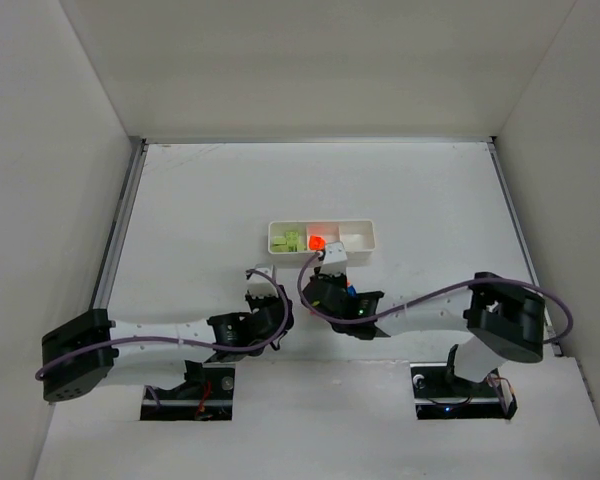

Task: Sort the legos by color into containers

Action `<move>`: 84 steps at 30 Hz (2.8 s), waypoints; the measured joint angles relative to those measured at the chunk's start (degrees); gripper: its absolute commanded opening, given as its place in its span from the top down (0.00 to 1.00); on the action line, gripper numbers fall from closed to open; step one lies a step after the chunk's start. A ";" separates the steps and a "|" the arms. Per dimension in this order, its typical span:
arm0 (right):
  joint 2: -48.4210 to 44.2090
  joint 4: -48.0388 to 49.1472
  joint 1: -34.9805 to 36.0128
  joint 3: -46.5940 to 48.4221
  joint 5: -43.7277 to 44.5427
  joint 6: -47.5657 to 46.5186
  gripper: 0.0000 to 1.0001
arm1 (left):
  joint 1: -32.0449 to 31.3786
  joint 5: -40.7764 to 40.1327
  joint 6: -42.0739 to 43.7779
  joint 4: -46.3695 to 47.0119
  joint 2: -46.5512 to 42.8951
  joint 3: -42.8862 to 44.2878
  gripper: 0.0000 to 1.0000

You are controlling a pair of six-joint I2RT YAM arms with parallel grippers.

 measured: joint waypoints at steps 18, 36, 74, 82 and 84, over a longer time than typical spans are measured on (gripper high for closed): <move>-3.19 3.98 -15.34 5.99 -10.05 -8.44 0.82 | -7.15 -0.13 0.31 0.52 14.34 7.15 0.62; -13.99 7.96 -9.86 -10.60 -12.96 -1.97 0.81 | -7.43 -0.09 2.19 3.87 21.18 9.81 0.60; -14.10 -6.14 -5.46 -16.98 -3.06 25.11 0.73 | -4.39 -0.09 3.80 5.86 18.99 9.40 0.59; -14.36 -10.51 -2.56 -11.37 -0.42 21.81 0.75 | -4.39 -0.07 4.24 5.86 18.34 9.40 0.59; -13.79 -9.79 -2.67 -10.16 -0.44 20.44 0.76 | -4.37 -0.07 4.26 5.86 18.03 9.40 0.59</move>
